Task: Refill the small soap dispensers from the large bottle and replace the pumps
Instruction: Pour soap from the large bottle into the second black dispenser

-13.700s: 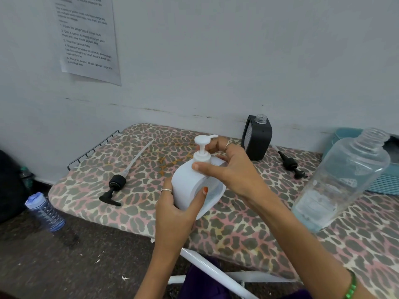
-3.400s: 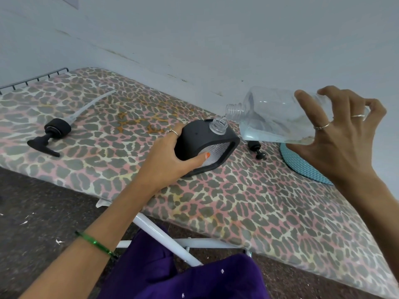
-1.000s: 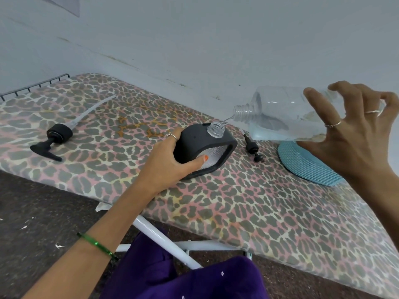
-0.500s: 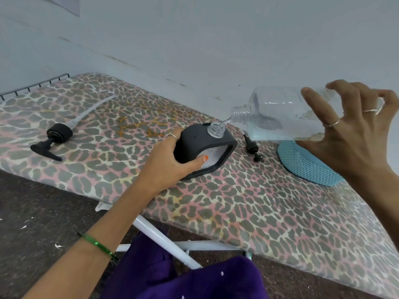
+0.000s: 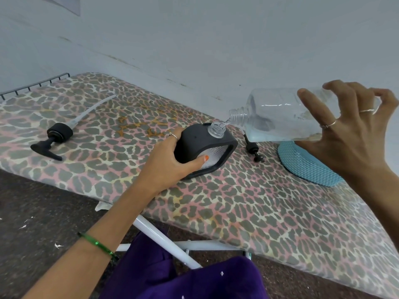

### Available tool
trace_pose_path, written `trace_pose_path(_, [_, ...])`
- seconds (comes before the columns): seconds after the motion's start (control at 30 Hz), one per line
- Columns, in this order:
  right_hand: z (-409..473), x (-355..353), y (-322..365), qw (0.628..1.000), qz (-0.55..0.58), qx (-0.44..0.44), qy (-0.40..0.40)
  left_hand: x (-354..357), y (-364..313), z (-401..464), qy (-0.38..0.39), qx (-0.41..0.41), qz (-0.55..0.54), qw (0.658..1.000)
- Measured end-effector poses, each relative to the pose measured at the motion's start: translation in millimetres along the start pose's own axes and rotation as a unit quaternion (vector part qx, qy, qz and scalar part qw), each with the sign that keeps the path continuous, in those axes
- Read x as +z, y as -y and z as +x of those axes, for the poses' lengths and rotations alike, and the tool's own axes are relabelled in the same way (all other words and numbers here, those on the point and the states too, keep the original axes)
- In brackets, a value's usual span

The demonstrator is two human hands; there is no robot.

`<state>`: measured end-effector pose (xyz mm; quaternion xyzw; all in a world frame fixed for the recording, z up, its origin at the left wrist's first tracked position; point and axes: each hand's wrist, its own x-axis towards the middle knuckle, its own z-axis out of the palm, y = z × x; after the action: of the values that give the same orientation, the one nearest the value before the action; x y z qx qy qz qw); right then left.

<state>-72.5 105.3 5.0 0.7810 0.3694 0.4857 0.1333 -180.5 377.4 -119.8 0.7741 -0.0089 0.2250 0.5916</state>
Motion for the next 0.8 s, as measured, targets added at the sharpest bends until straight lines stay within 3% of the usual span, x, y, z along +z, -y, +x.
trace_pose_path(0.8, [5.8,-1.6,-5.5,0.999,-0.014,-0.025,-0.015,-0.1,1.3,0.3,0.004,0.002,0.011,1.000])
